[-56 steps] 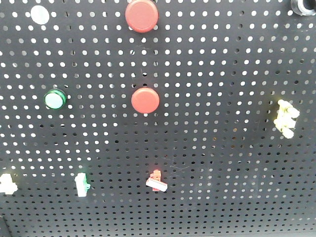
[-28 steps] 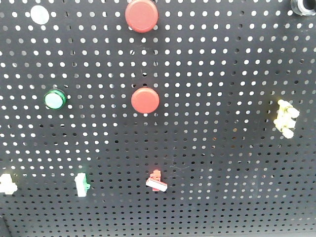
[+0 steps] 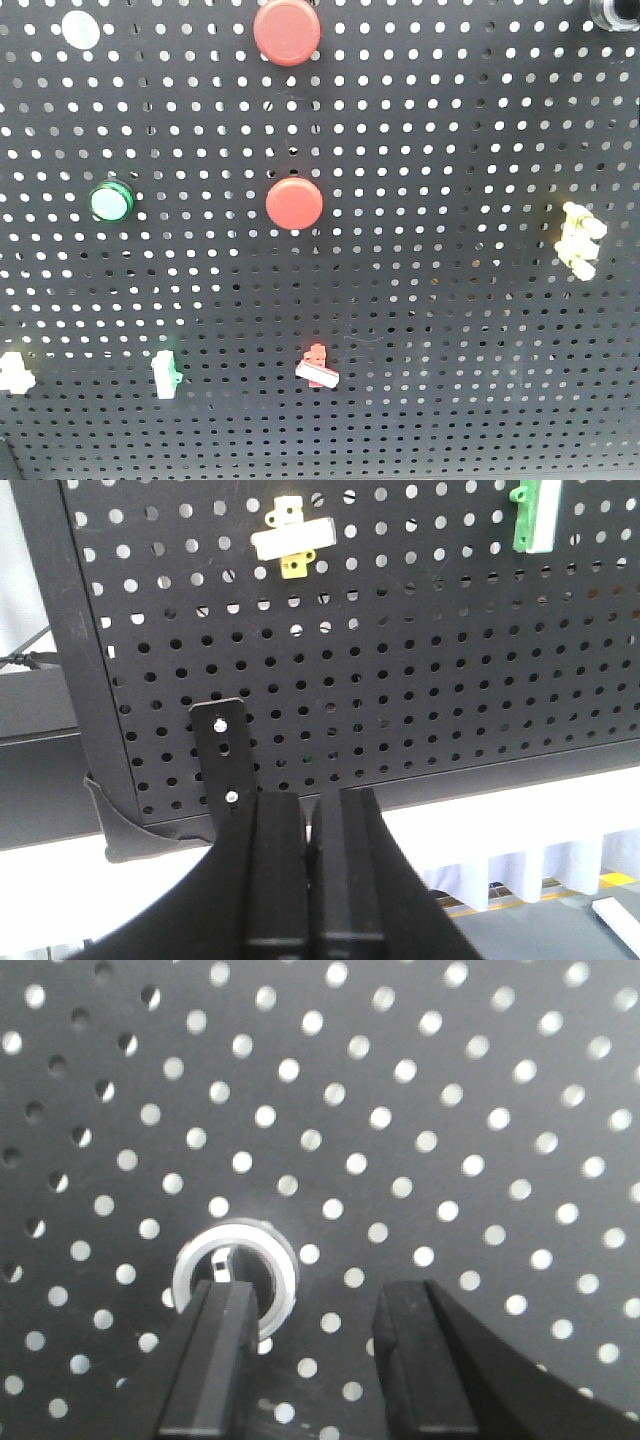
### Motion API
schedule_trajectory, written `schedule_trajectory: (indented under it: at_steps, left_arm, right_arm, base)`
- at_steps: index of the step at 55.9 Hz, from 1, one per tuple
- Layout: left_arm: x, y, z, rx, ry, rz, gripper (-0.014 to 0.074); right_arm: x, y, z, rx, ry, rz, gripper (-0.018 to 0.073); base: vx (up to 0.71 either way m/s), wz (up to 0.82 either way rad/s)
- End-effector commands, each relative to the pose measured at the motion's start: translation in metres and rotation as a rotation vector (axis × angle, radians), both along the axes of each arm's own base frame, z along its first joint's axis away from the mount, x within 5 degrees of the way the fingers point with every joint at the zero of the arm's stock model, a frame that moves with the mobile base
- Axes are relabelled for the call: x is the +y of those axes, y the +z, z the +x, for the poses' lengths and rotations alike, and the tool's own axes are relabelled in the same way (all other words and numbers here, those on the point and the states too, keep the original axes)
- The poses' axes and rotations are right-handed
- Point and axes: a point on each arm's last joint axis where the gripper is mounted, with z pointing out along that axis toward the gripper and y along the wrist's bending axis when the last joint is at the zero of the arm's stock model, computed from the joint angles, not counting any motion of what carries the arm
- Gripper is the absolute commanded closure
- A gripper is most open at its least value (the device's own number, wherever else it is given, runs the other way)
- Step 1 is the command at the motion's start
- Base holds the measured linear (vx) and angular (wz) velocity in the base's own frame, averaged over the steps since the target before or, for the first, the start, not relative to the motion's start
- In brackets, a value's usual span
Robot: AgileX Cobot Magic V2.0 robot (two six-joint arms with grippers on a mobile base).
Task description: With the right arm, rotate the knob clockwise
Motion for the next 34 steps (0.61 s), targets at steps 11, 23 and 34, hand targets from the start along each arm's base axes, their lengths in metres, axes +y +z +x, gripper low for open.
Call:
schedule_trajectory:
  at_steps: [11,23,34]
  left_arm:
    - [0.0,0.002,-0.001,-0.08,-0.008,-0.024,0.0594]
    - [0.0,0.002,-0.001,-0.08,-0.008,-0.024,0.0594]
    - [0.0,0.002,-0.001,-0.08,-0.008,-0.024,0.0594]
  right_arm:
    - [0.006,0.017,-0.01,-0.096,0.058,0.025,0.0194]
    - [0.012,0.016,-0.011,-0.114,0.053,-0.078,0.0196]
    - [0.015,0.012,-0.002,-0.09,0.055,-0.081,0.0221]
  base:
    - [0.0,0.0]
    - [0.0,0.0]
    - [0.0,0.0]
